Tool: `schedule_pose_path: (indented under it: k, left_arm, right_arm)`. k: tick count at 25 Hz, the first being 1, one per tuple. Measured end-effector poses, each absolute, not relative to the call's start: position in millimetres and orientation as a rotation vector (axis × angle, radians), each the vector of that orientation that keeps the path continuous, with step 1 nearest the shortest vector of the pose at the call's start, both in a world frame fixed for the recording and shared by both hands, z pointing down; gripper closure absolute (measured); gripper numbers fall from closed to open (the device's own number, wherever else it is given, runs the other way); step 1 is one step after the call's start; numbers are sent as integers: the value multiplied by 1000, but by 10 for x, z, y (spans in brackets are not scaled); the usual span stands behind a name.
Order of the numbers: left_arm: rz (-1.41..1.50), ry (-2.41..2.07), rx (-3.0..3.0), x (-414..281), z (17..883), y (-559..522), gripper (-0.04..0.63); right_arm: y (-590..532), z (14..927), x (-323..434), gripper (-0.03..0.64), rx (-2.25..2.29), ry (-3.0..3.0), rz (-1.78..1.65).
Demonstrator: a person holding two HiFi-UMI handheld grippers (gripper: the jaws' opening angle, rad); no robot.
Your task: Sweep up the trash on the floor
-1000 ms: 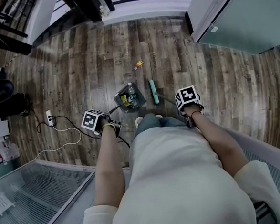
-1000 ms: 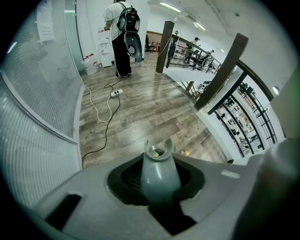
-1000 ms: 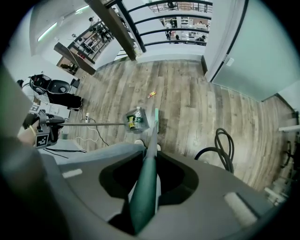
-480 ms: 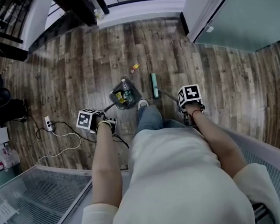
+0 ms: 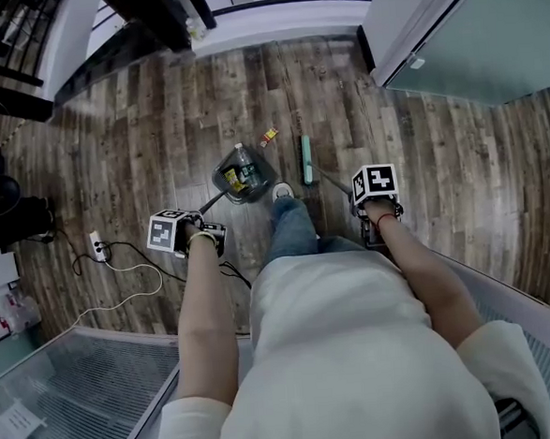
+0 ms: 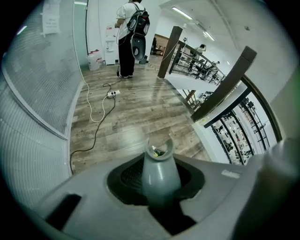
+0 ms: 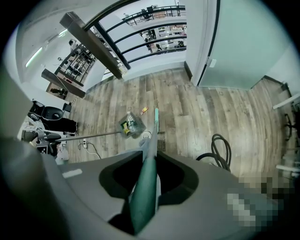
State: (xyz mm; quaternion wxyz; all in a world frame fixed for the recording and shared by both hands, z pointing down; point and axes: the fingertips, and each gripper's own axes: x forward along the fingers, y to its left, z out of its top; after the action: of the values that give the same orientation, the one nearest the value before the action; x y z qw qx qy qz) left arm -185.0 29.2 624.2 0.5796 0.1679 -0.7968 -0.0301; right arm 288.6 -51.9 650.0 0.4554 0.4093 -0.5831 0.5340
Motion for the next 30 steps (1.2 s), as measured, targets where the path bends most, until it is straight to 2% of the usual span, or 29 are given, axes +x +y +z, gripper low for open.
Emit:
schedule_pose_path:
  k: [30]
  left_arm:
    - [2,-1833,401,-2439,6488,-735,508]
  right_arm:
    - [-1793,6521,2172,520,950,-1432,1129]
